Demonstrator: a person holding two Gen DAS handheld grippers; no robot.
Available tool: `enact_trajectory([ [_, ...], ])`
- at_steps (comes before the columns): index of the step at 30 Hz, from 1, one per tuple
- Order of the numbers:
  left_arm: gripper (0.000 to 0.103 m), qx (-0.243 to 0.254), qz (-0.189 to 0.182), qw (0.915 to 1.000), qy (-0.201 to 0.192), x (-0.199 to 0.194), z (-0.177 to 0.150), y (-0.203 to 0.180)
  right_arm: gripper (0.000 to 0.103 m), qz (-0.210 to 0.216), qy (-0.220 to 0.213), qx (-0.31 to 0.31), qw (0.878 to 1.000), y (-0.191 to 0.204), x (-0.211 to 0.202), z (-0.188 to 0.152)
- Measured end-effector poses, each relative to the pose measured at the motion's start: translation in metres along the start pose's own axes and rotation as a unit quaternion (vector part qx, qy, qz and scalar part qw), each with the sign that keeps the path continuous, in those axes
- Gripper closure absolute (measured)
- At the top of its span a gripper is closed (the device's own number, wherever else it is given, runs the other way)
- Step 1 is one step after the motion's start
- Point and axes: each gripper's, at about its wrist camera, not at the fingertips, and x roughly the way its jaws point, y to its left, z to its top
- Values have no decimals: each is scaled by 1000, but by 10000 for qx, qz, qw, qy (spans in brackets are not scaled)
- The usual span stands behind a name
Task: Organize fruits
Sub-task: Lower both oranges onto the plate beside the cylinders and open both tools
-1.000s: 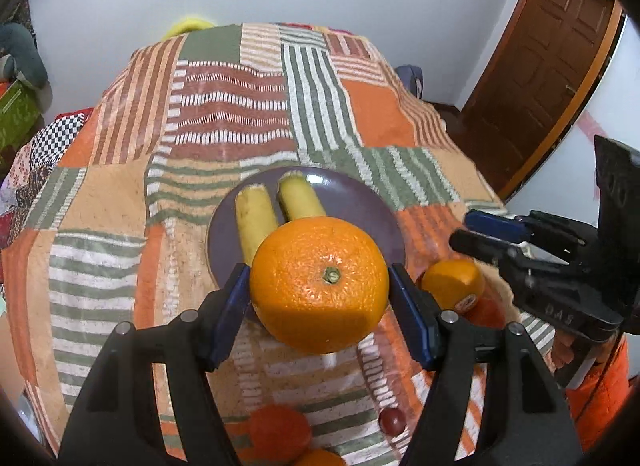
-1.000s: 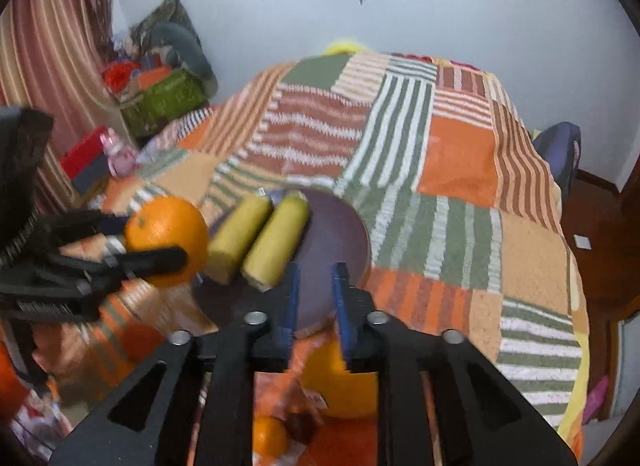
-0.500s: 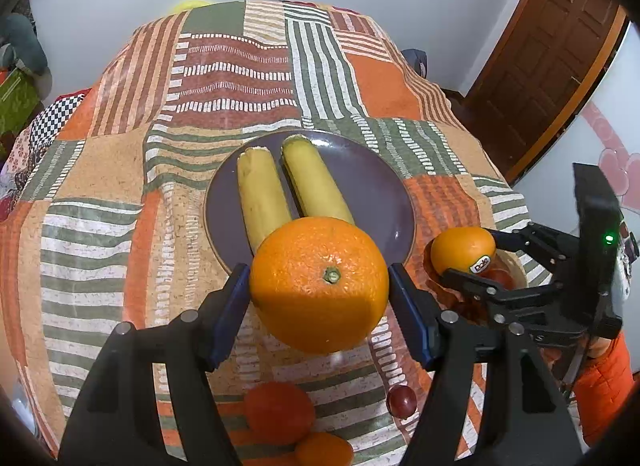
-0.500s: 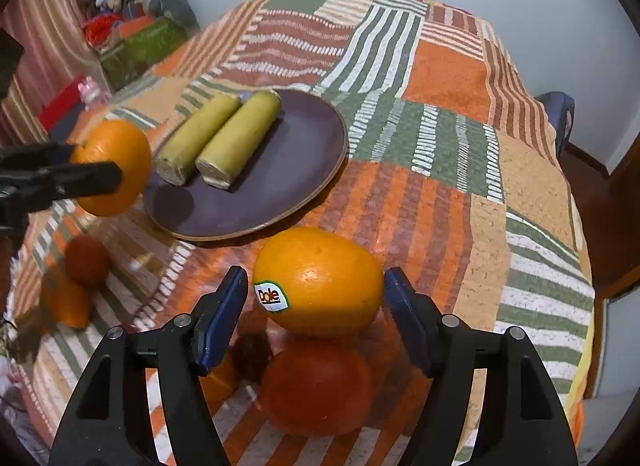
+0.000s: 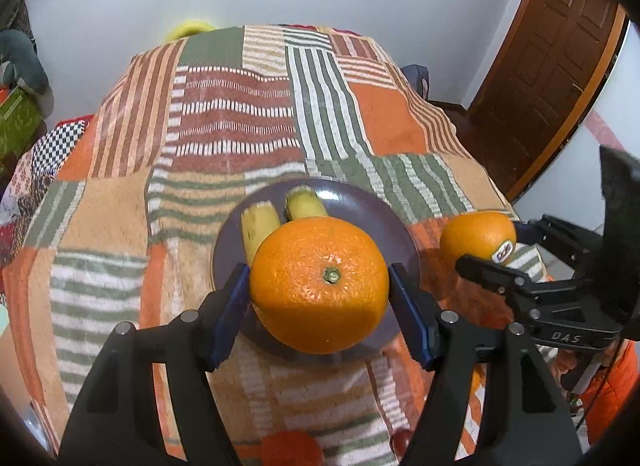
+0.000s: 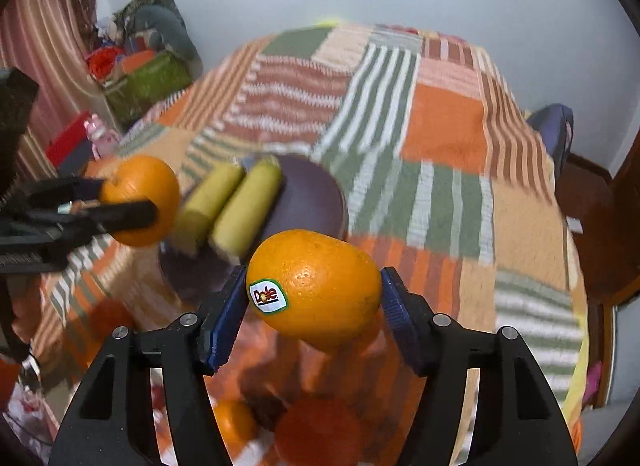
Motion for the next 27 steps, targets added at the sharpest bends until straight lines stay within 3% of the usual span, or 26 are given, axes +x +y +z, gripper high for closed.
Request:
enact_trajectory([
  [10,35,-21,223,9996,149,29,23,15,41,-33,-28,-163,9999,2,38,43],
  [22,35,-93,157,9992,355,55,30,26,41,113,396,-437,9982,5,81,58],
  [27,34,91,271,9991,300,60,32,21,39,209,903,-480,9945,7,104,50],
])
